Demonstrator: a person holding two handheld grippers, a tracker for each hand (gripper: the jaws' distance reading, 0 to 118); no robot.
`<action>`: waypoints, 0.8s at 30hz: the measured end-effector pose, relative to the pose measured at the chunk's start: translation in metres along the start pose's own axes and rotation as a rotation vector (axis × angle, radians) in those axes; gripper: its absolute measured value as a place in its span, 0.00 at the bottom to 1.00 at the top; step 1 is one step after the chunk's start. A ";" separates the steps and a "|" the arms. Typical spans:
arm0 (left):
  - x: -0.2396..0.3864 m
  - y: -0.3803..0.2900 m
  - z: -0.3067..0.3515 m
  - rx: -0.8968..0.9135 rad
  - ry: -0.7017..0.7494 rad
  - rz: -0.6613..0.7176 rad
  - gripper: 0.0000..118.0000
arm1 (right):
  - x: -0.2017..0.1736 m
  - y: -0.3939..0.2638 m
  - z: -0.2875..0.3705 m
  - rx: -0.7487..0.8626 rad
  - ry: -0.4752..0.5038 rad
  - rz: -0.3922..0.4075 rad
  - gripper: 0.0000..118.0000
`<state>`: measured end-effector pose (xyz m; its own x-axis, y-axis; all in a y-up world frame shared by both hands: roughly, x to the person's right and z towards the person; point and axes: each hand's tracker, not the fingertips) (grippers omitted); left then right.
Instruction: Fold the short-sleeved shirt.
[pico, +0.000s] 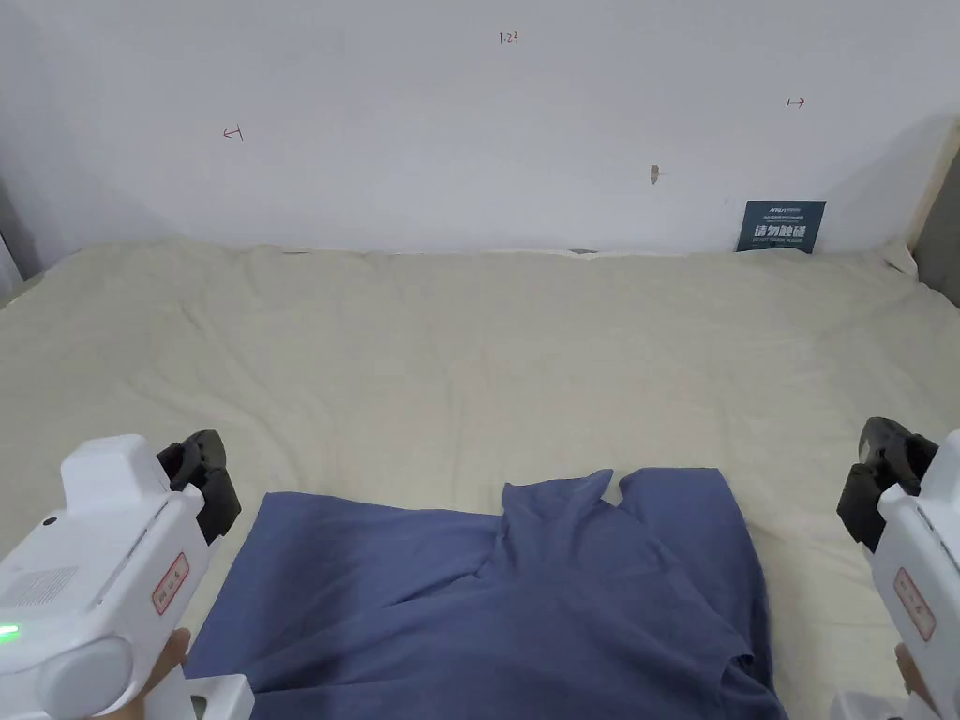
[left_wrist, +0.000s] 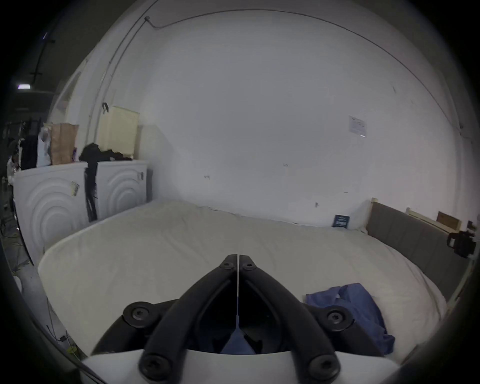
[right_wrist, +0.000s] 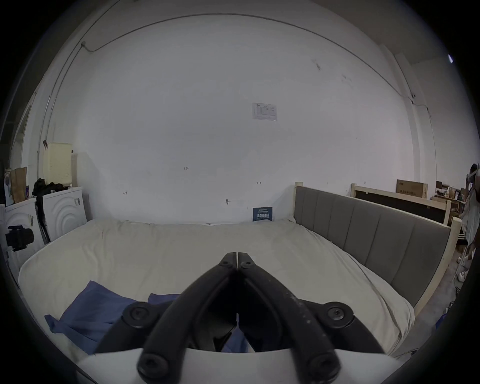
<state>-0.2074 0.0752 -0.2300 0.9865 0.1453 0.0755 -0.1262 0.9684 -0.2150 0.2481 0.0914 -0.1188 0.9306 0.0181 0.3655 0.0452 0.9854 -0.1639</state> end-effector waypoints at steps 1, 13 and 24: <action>0.000 0.000 0.000 -0.008 -0.002 0.005 0.00 | -0.001 0.000 0.002 -0.002 0.002 -0.003 0.01; -0.027 -0.016 -0.008 -0.161 0.044 -0.058 0.00 | -0.002 -0.004 -0.002 -0.039 0.018 -0.009 0.01; -0.107 -0.097 -0.017 -0.551 0.143 0.076 0.88 | -0.016 -0.012 -0.010 -0.086 0.065 0.004 0.01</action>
<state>-0.2985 -0.0372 -0.2343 0.9859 0.1447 -0.0844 -0.1625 0.7020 -0.6934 0.2365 0.0774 -0.1315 0.9524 0.0078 0.3049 0.0702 0.9672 -0.2440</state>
